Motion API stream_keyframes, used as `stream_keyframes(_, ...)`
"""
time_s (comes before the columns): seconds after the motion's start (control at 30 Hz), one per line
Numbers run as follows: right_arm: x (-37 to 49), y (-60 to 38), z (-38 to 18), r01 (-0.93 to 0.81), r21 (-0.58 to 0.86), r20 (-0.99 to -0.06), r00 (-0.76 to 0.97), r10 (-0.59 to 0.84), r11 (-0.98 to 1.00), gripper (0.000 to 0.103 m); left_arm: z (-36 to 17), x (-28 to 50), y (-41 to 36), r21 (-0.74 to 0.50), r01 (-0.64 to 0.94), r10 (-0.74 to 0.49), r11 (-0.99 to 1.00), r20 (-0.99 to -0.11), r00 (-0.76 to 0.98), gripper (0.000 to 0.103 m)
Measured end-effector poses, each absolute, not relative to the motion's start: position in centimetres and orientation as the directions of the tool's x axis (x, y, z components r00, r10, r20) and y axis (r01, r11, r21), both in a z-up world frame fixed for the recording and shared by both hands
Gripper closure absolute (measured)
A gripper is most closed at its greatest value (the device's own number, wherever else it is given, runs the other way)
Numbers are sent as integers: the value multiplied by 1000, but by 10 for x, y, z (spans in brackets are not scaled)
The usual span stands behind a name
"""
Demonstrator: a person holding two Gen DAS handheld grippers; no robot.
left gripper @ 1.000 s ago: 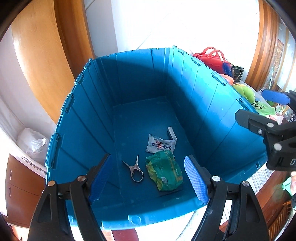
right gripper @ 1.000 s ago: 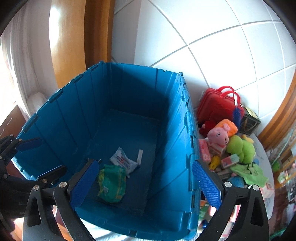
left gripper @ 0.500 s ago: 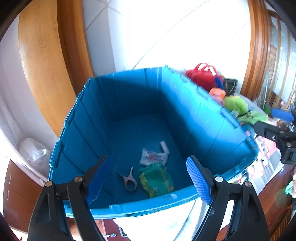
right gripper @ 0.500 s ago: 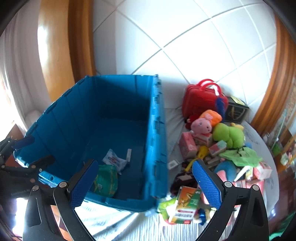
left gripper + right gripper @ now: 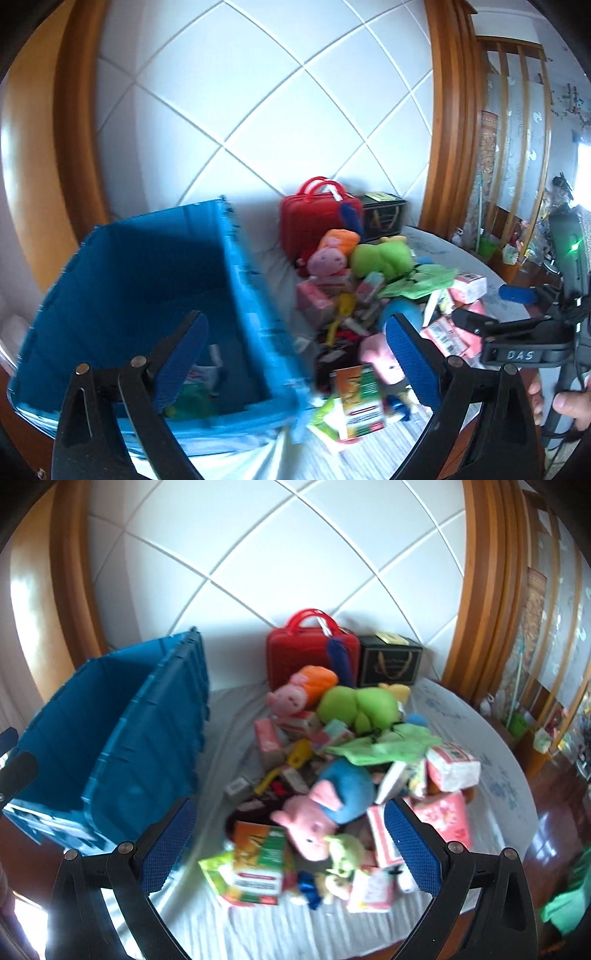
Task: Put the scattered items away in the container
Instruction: 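Move both tools back over the pile toward the medicine box, then grasp the ibuprofen box with the left tool while the right grasps the pink pad pack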
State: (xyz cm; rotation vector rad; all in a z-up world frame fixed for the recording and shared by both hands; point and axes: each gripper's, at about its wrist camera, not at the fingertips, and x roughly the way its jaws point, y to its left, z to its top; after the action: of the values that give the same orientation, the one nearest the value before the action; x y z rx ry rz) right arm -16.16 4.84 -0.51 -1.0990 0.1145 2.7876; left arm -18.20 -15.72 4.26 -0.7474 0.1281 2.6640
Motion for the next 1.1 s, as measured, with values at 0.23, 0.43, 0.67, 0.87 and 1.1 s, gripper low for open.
stream_keyframes(0.23, -160, 154, -55, -158, 53, -749, -659, 65, -986, 0, -23, -187, -66, -44, -315, 272, -948, -621, -735, 5)
stream_keyframes(0.43, -159, 196, -109, -184, 111, -812, -584, 18, -977, 0, -108, -203, -38, -12, -257, 184, -966, -730, -658, 5)
stream_keyframes(0.67, -147, 201, -180, -249, 131, -872, -489, 7, -960, 0, -190, -210, -38, 58, -240, 113, -969, -759, -641, 5)
stream_keyframes(0.87, -135, 188, -224, -261, 125, -876, -482, 17, -957, 0, -228, -216, -42, 45, -269, 133, -962, -785, -605, 5)
stream_keyframes(1.1, -132, 183, -258, -332, 103, -894, -445, 59, -938, 0, -257, -221, -36, 48, -299, 137, -953, -812, -567, 10)
